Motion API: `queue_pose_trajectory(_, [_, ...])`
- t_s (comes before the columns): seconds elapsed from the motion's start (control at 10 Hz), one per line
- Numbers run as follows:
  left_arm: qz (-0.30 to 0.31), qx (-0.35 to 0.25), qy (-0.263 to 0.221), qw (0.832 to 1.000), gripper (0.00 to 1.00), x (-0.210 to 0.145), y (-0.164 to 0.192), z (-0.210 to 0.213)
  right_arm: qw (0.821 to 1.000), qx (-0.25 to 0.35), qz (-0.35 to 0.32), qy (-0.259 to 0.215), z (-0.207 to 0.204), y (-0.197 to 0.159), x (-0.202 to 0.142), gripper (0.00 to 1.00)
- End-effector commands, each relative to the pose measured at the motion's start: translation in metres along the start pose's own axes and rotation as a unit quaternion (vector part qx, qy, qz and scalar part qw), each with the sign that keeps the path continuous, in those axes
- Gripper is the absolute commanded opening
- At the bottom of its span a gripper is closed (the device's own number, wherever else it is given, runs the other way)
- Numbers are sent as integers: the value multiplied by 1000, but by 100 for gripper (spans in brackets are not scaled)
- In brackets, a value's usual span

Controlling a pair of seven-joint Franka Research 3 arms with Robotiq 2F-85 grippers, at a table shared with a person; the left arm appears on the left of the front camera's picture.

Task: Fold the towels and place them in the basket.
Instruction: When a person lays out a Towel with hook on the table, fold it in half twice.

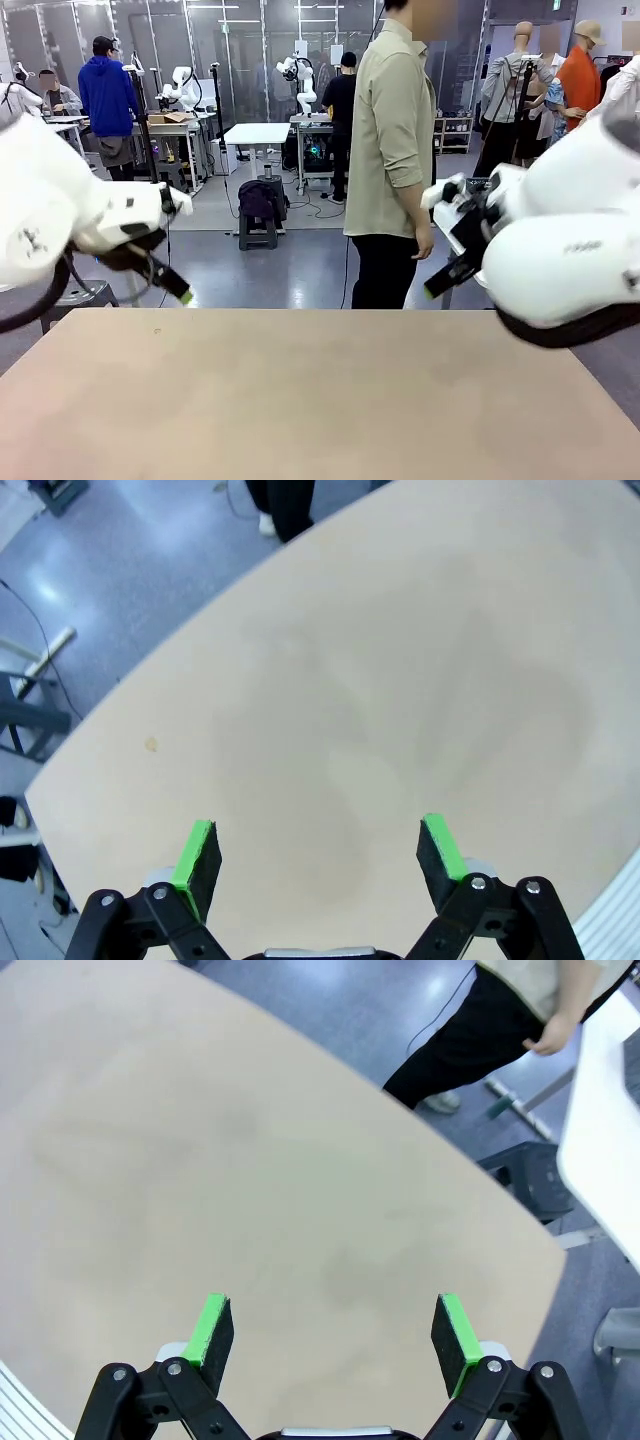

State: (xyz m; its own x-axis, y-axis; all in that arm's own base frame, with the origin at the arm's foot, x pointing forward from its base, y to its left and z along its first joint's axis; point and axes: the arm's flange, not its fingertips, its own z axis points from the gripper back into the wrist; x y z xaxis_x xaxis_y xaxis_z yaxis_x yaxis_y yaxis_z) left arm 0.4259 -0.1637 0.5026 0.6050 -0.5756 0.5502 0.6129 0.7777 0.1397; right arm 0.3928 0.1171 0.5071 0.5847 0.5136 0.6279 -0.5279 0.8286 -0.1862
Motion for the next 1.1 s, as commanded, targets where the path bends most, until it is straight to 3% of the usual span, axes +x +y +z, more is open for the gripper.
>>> queue_pose_trajectory(0.0, [-13,-35,-35,999,100,19,8,57,1000,-9,15,-4,60,-7,11,100])
queue_pose_trajectory(0.2, [-30,-34,-78,996,100,34,11,120,999,-28,21,-25,127,-3,20,100])
queue_pose_trajectory(0.5, [-42,-16,-95,994,100,44,18,191,998,-41,15,-55,194,-2,18,100])
queue_pose_trajectory(1.0, [-32,-40,-129,990,100,6,58,252,991,-39,-25,-123,261,-24,-16,100])
